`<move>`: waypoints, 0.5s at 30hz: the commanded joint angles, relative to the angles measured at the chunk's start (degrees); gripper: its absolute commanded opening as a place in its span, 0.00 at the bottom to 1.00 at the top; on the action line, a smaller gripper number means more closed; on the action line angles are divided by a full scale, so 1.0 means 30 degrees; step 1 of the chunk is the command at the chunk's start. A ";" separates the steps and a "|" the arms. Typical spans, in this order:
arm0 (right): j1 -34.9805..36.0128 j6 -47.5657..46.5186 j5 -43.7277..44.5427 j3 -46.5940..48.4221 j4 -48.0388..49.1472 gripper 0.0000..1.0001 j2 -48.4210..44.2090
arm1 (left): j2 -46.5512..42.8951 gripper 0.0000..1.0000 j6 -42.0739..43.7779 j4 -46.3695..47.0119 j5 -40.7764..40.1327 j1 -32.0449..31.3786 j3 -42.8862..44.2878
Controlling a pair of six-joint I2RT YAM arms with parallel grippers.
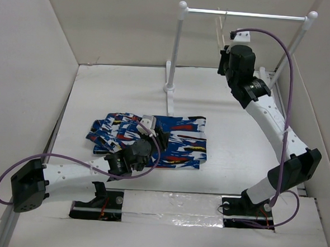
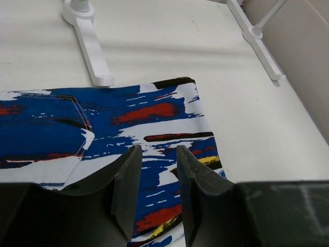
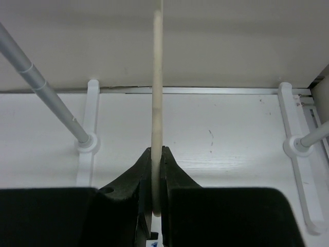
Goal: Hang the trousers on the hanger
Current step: Pick up the hanger from the clothesline.
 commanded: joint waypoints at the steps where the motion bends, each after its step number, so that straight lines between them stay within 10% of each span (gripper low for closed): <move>1: -0.0027 -0.0918 0.1121 -0.0352 0.3006 0.00 -0.1433 | -0.0218 0.31 -0.0050 0.0623 0.0326 0.0168 0.0045; 15: -0.0582 -0.0890 0.0597 -0.6182 0.5822 0.00 -0.5360 | -0.0510 0.49 -0.0197 0.1002 0.1233 0.0578 -0.0306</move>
